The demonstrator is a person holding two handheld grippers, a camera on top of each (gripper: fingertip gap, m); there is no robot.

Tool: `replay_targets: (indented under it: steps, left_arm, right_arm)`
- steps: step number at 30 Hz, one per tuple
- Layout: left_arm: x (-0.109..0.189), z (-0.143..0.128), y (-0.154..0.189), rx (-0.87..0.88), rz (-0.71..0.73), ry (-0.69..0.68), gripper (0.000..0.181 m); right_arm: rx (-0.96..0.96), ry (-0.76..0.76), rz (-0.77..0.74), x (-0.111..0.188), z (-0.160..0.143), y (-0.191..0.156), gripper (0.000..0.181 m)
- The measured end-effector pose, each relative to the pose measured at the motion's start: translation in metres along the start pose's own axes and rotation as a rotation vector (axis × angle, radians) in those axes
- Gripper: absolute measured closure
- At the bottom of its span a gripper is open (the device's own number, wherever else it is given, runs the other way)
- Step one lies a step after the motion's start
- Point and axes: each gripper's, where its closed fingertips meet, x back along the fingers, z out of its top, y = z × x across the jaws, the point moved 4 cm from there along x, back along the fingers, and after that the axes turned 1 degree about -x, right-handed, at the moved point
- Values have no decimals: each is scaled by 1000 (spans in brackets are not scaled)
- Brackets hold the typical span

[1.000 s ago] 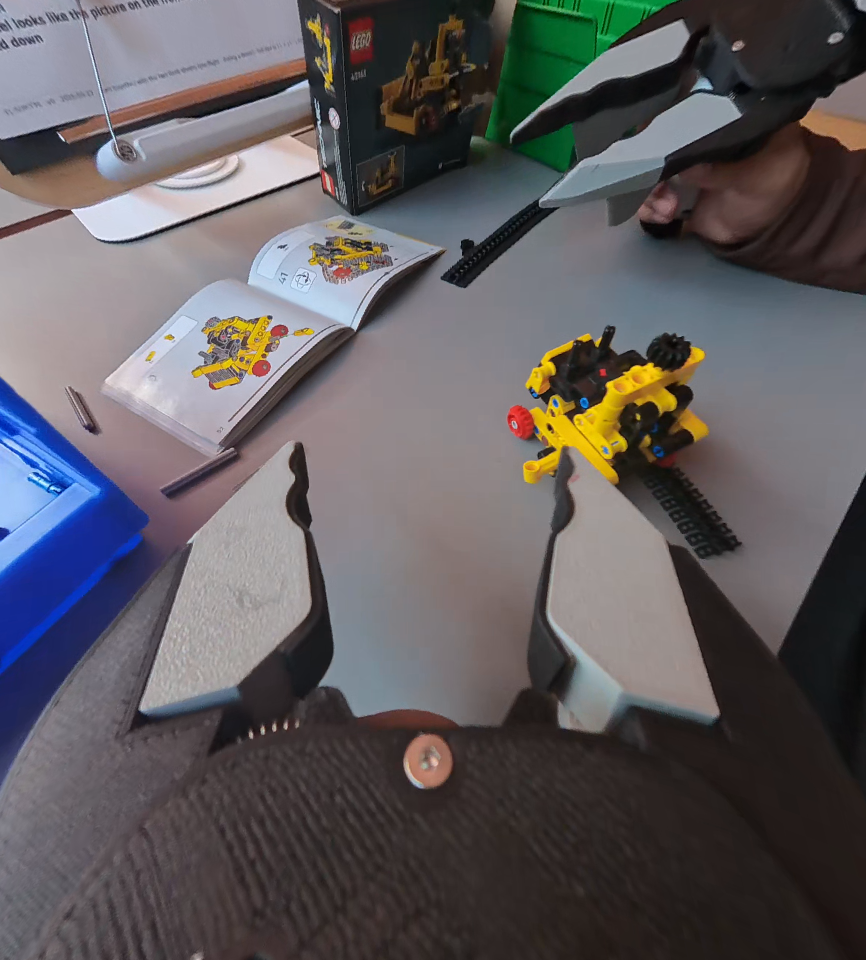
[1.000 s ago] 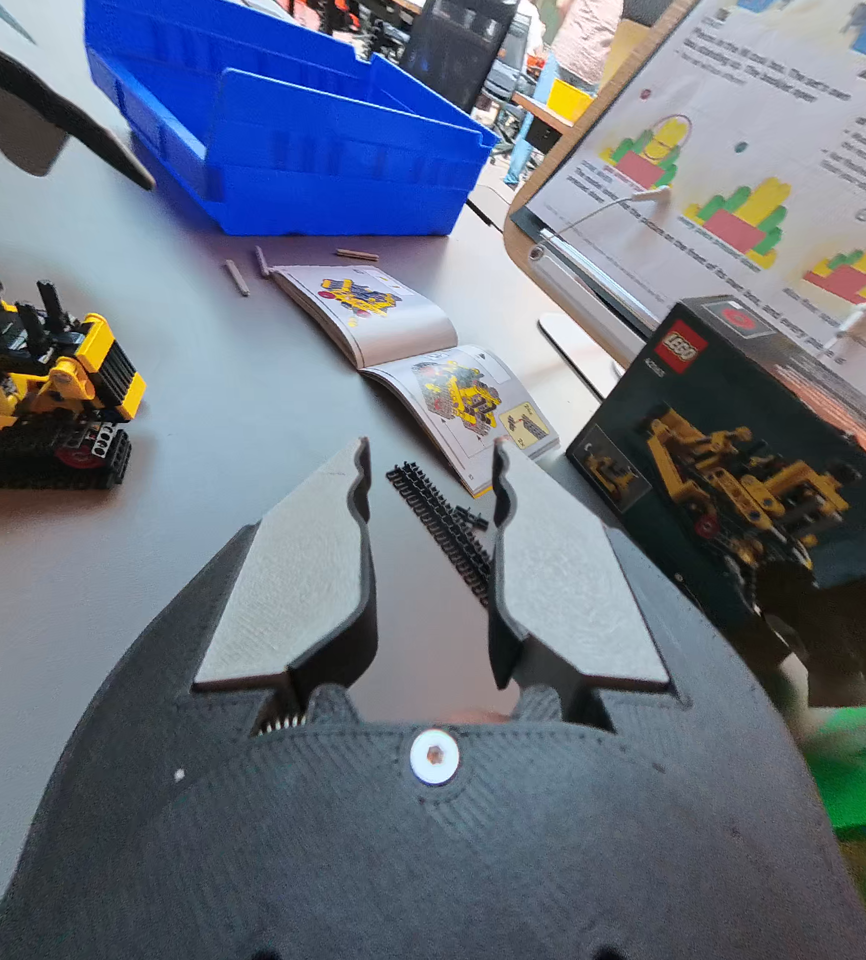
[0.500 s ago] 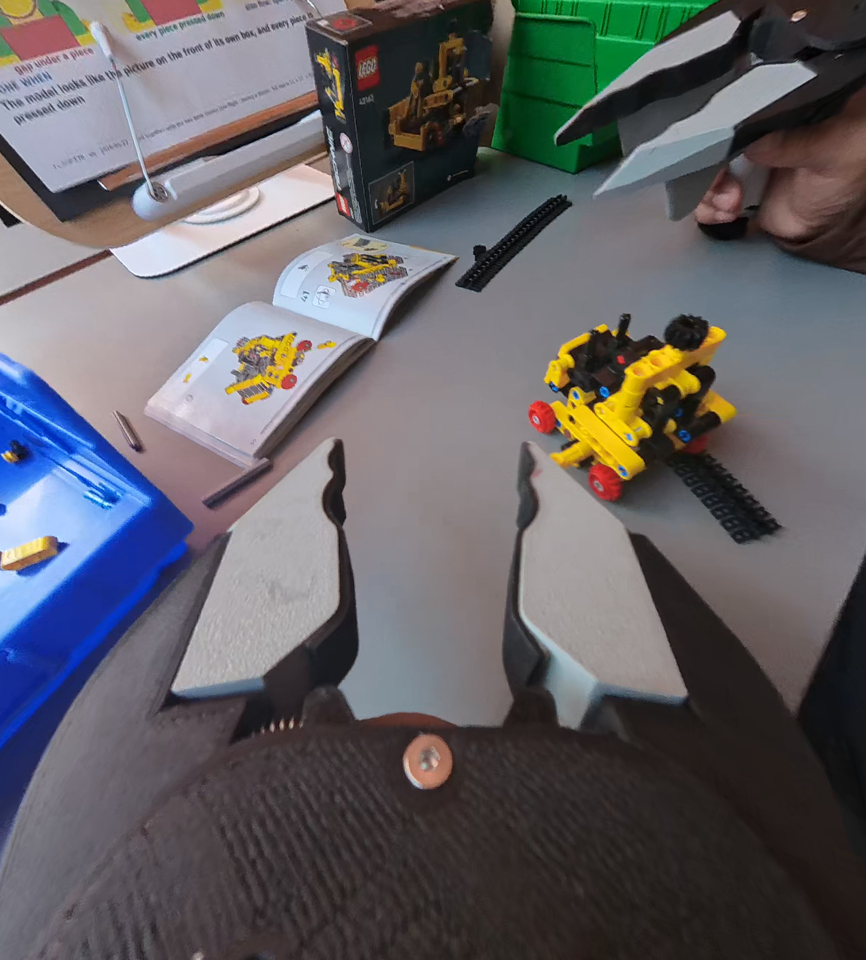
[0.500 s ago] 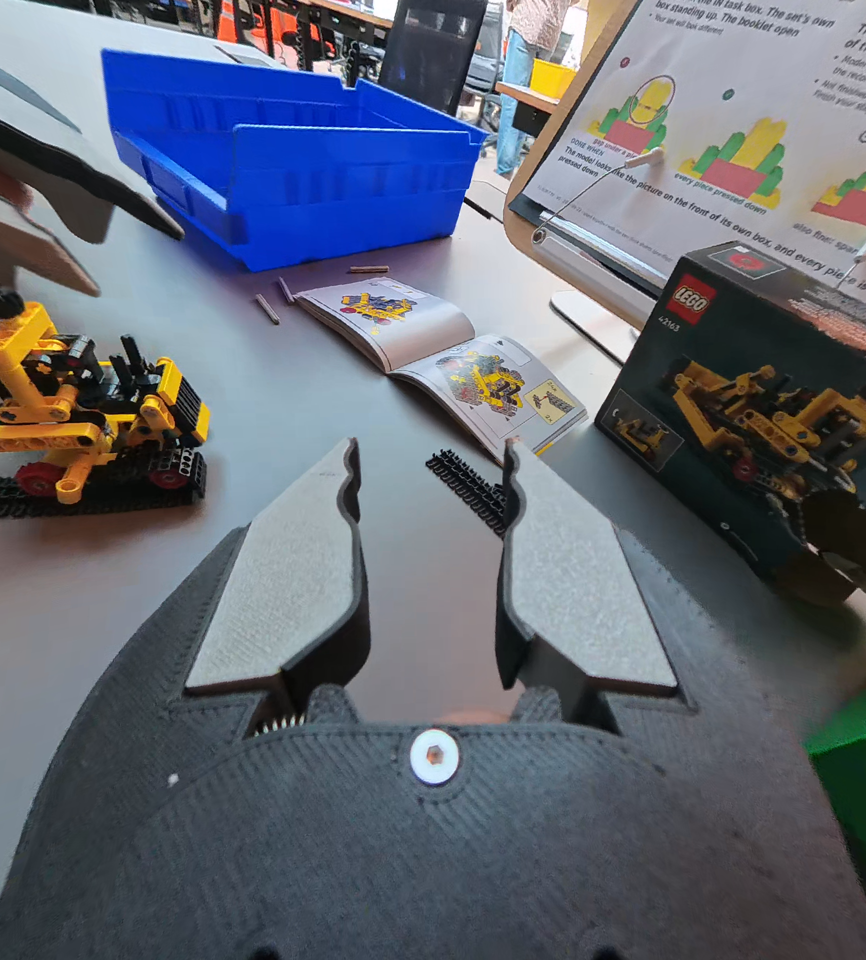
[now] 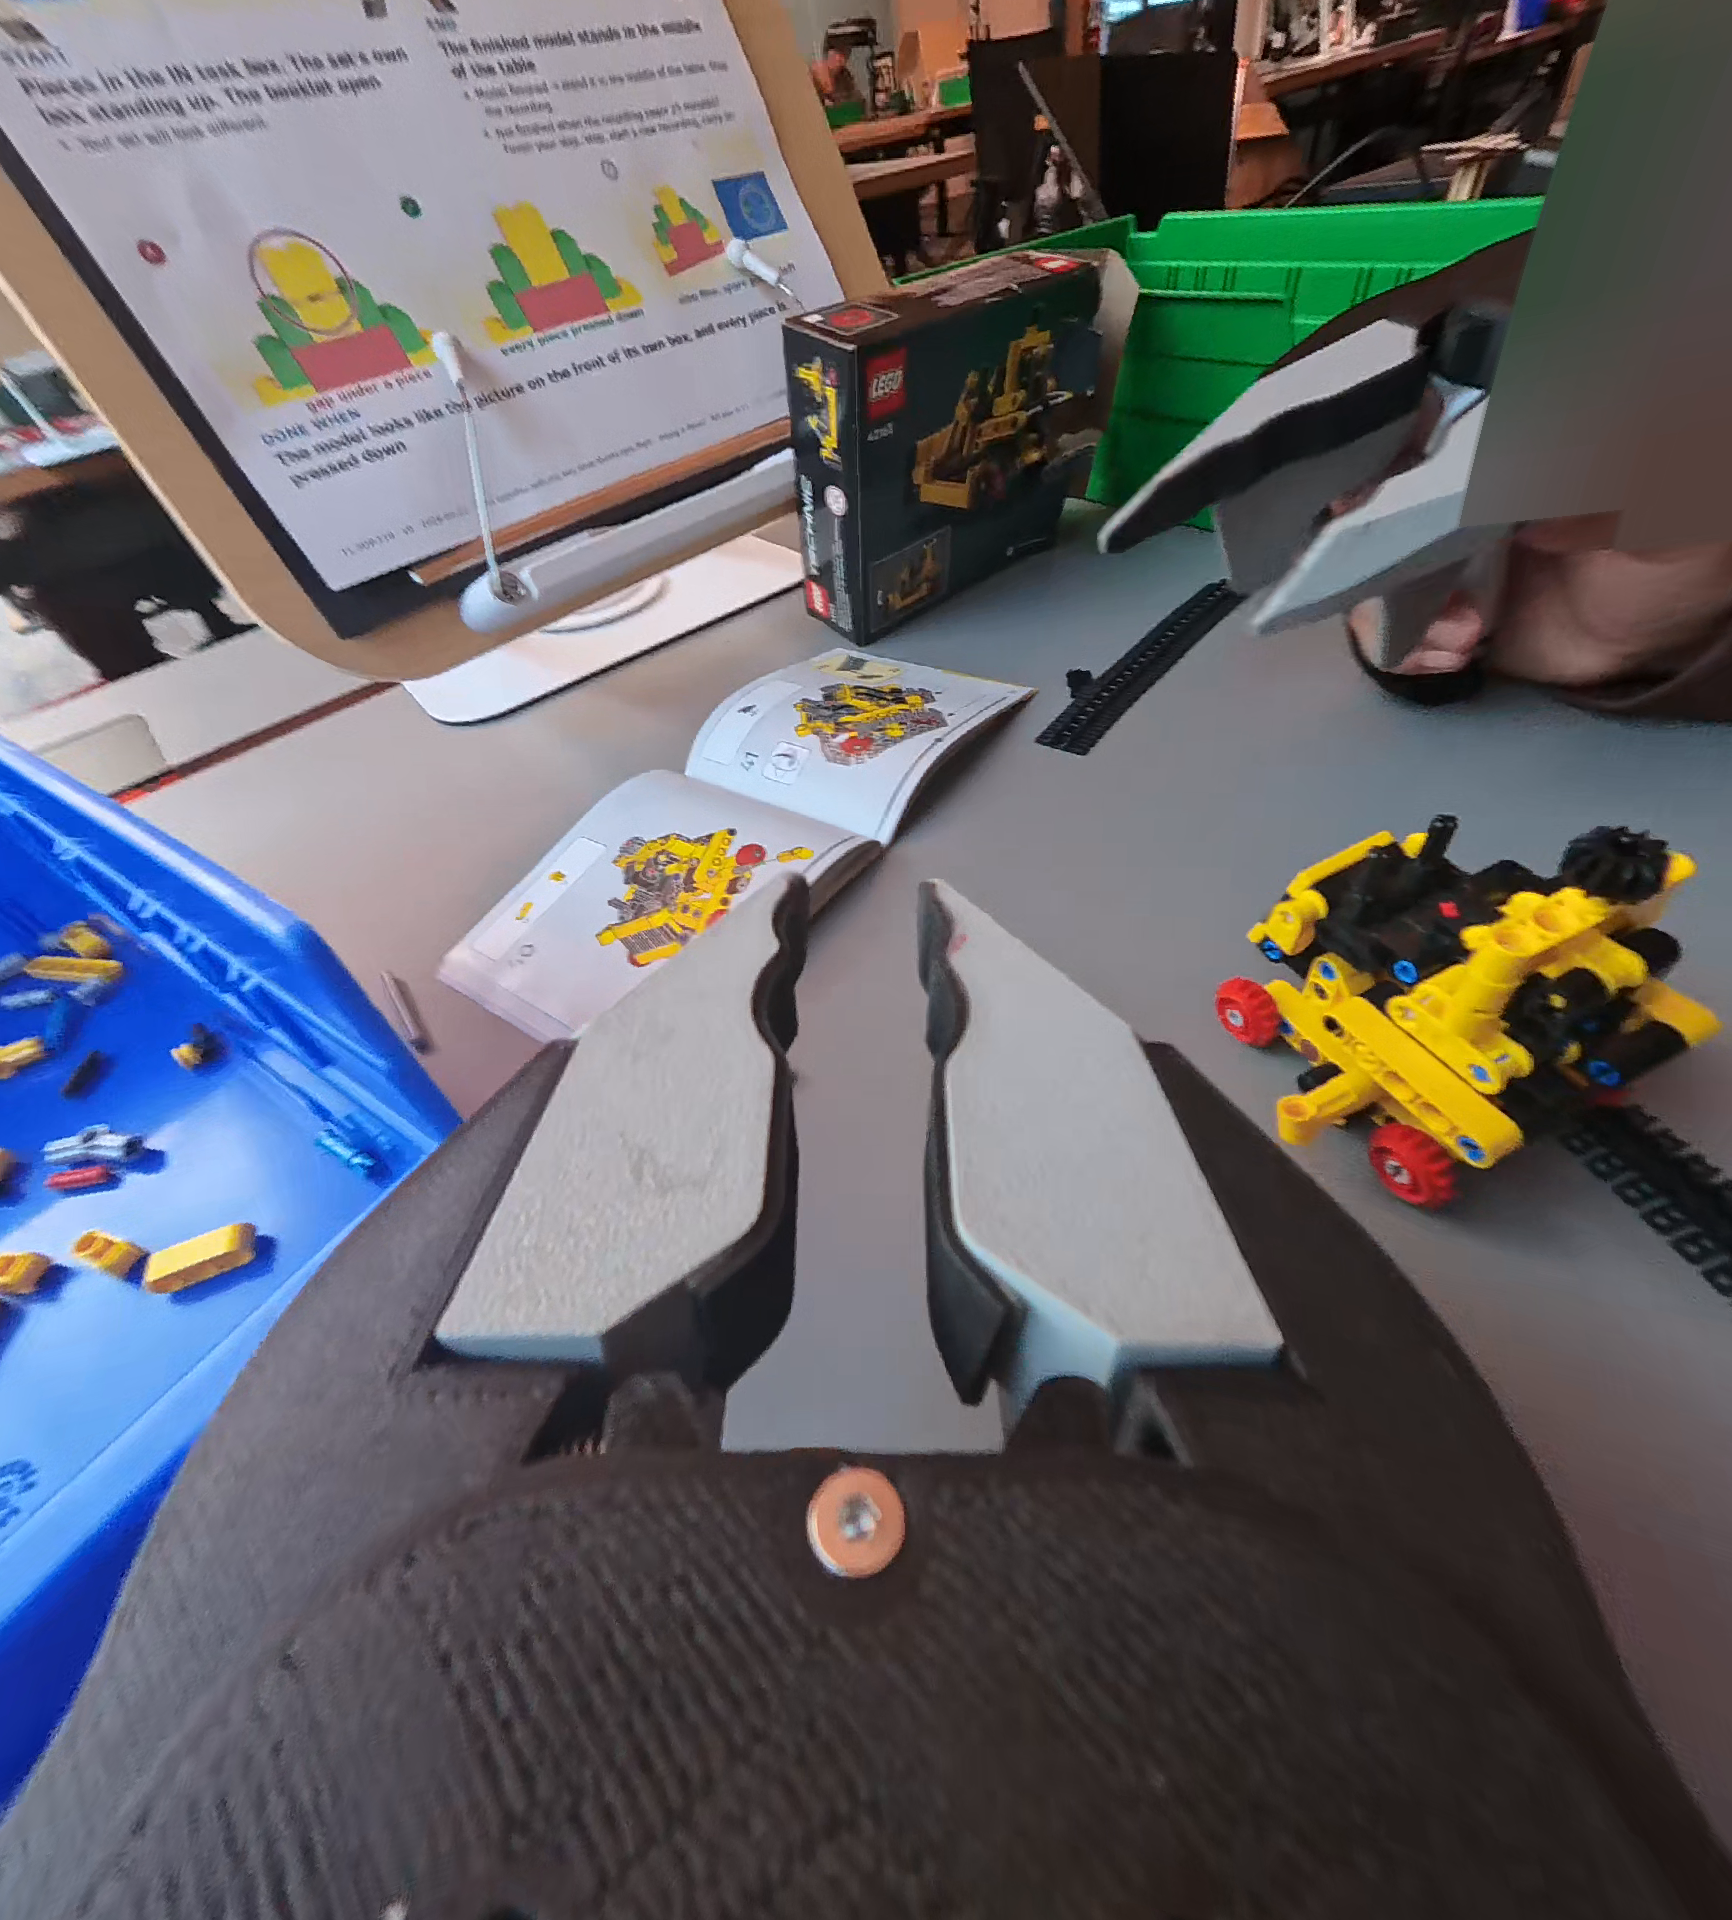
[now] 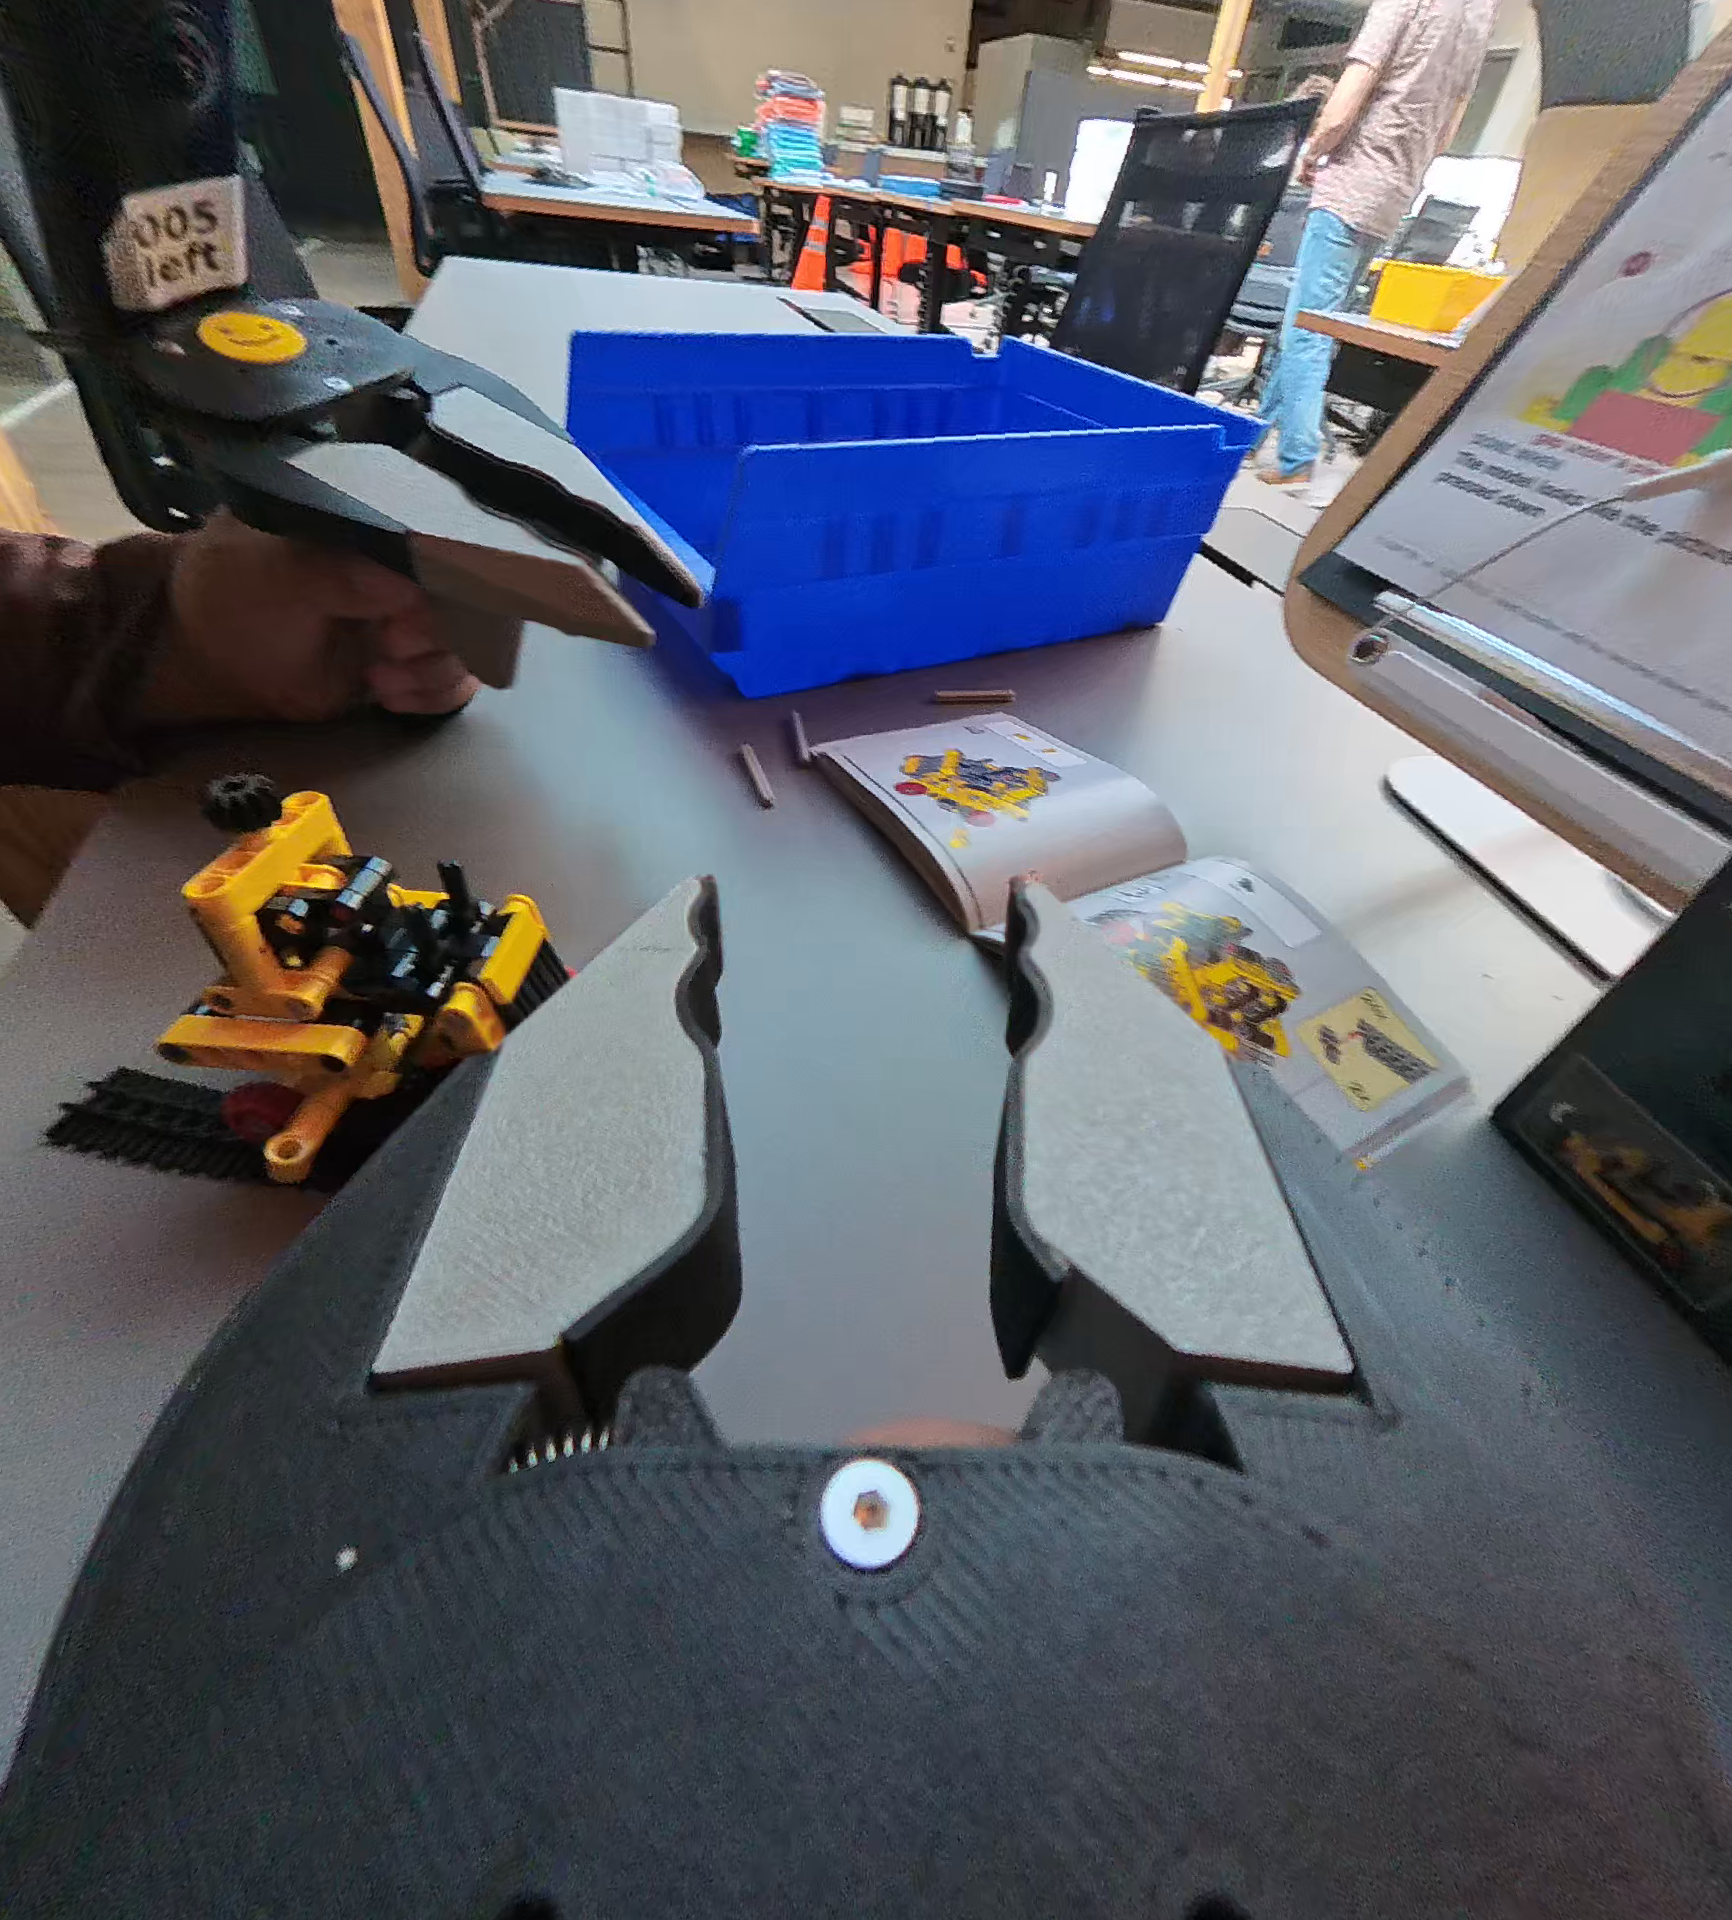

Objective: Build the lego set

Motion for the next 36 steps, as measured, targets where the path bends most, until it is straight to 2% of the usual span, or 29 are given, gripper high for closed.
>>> replay_targets:
  steps: [3,5,11,16,18,20,22,29,32,36]
  left_arm:
    - [1,-2,-10,-42,104,-13,171]
    - [-2,-5,-14,-44,132,-42,172]
    - [-1,-4,-14,-38,125,-30,173]
    - [3,3,-3,-37,50,42,175]
    - [7,5,-4,-18,68,64,173]
    - [12,7,-8,-2,109,90,174]
    - [15,6,-7,39,106,86,171]
    - [35,2,7,7,153,61,169]
    - [40,1,-2,45,235,63,170]
    - [45,-4,-20,132,371,40,167]
  right_arm:
    - [-30,41,118,-2,5,-17,130]
    - [-22,28,121,-3,4,-18,126]
    - [-61,49,159,6,4,-19,127]
    - [1,-10,24,10,-3,-7,123]
    - [16,-60,-131,18,-9,6,121]
    - [-47,-25,-273,34,-8,14,122]
    - [-144,35,-330,51,-6,11,122]
    - [-297,139,-387,91,-6,-20,120]
    - [-369,190,-355,101,-6,-23,121]
    - [-544,268,-268,108,-10,-11,112]
